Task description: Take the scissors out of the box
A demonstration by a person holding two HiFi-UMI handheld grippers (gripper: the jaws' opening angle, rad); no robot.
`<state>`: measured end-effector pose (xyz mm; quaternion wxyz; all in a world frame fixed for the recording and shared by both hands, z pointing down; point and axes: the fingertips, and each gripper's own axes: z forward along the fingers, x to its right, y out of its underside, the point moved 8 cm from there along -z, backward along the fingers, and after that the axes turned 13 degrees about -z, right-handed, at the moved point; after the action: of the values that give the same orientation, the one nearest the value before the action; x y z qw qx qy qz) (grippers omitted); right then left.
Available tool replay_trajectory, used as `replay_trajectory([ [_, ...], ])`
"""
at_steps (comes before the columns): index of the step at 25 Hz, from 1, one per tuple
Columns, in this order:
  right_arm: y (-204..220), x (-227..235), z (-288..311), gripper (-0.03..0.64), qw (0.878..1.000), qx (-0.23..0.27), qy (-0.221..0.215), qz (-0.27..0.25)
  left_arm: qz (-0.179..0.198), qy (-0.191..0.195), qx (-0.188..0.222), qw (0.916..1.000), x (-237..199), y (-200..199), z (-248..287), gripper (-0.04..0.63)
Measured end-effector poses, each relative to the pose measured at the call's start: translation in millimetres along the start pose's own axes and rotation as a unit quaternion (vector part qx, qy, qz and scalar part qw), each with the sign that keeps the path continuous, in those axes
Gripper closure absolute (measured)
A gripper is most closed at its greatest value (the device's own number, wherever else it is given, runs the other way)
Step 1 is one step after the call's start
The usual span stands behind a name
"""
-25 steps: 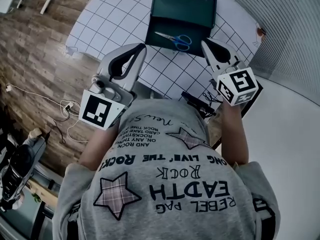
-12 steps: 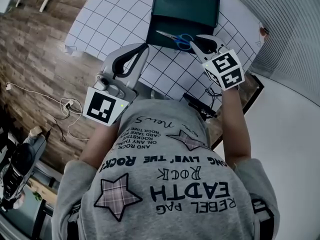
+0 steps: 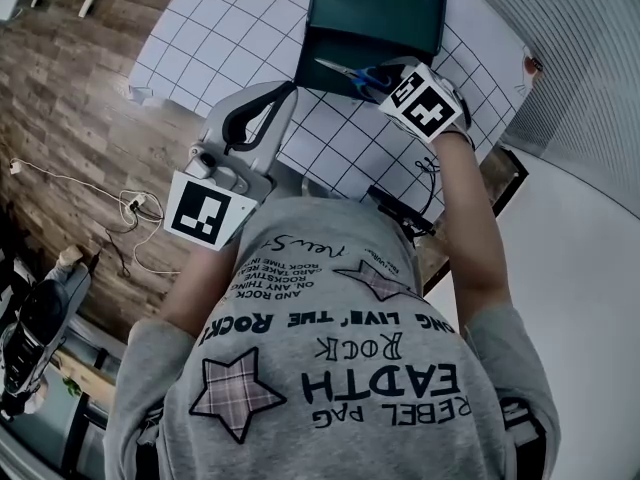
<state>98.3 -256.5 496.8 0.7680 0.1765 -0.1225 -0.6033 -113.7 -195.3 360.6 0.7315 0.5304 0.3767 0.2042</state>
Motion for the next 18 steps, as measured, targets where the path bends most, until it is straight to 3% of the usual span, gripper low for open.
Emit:
replay_trajectory([
  [8, 6.4, 2.1, 27.4, 0.489, 0.994, -0.091, -0.055, -0.018, -0.003, -0.006, 0.001, 1.0000, -1.9, -0.2, 0.4, 0.592],
  [18, -4.1, 6.5, 40.8, 0.488, 0.987, -0.130, -0.075, -0.059, -0.006, -0.013, 0.004, 0.9999, -4.2, 0.8, 3.1, 0.592],
])
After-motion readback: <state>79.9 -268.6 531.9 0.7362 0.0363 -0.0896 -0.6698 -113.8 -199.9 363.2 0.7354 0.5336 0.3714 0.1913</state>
